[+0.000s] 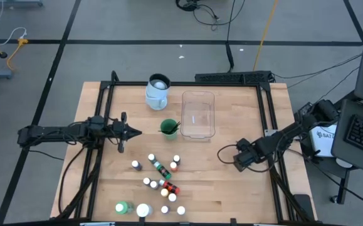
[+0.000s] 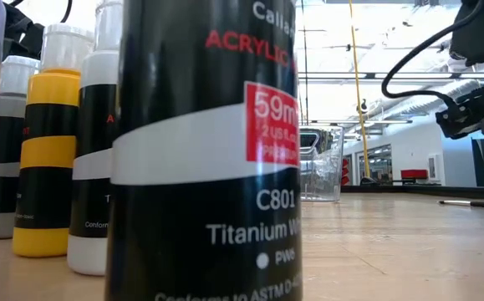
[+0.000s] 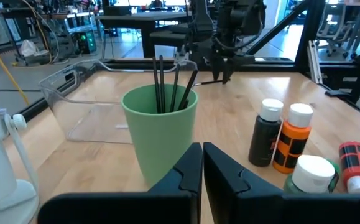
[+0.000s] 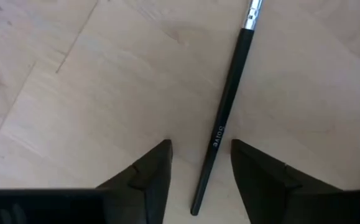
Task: Pick & Place Paint Supplies
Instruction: Put the silver paintbrush into the green cup
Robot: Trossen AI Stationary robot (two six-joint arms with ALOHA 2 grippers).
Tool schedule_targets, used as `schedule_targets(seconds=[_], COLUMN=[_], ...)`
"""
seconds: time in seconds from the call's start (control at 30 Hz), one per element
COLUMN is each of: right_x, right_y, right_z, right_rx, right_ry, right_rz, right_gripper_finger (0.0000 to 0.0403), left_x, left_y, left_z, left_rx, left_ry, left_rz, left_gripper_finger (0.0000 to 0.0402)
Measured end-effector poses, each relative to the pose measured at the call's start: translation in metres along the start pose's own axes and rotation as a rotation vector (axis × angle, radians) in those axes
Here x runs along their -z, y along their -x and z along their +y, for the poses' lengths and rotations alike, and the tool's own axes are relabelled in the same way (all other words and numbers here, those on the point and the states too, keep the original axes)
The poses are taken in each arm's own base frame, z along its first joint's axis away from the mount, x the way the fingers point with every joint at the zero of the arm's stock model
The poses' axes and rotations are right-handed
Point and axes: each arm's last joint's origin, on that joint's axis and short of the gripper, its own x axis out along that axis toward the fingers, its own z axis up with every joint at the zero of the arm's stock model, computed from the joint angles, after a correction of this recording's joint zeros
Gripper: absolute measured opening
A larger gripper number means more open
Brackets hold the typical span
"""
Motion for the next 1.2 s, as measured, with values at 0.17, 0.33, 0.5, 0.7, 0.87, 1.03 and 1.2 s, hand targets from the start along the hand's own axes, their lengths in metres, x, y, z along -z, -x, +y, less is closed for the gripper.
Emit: schedule_targets(seconds=[0.17,0.33,0.5,0.7,0.87,1.03,1.2], right_x=[0.003,0.003,0.002,0.000,-0.002,-0.002,-0.004], right_y=[-0.016,-0.019,-0.019,-0.010,0.011,0.036,0.065], right_z=[-0.014,-0.015,-0.014,-0.007,0.010,0.038,0.060], right_rx=[0.036,0.022,0.018,-0.004,-0.057,-0.218,-0.229], right_ry=[0.011,0.065,0.122,0.268,0.426,0.571,0.743], right_rz=[0.010,0.007,-0.031,-0.228,-0.555,-0.902,-1.249], right_gripper_finger=[0.0118,0.0031,0.0015,0.0005,0.0001,0.0001,0.0001], left_x=[0.000,-0.001,0.000,-0.001,-0.006,-0.013,-0.014], left_y=[0.000,0.000,0.000,0.000,0.000,0.001,0.001], left_z=[0.000,0.000,0.000,0.000,0.000,0.001,0.002], left_rx=[0.000,0.000,0.000,-0.001,0.005,-0.019,-0.040], left_ry=[-0.002,-0.001,0.007,0.058,0.091,0.195,0.307], left_rz=[-0.002,-0.006,-0.003,-0.012,-0.061,-0.140,-0.157], left_gripper_finger=[0.0019,0.0019,0.0019,0.0019,0.0019,0.0019,0.0019])
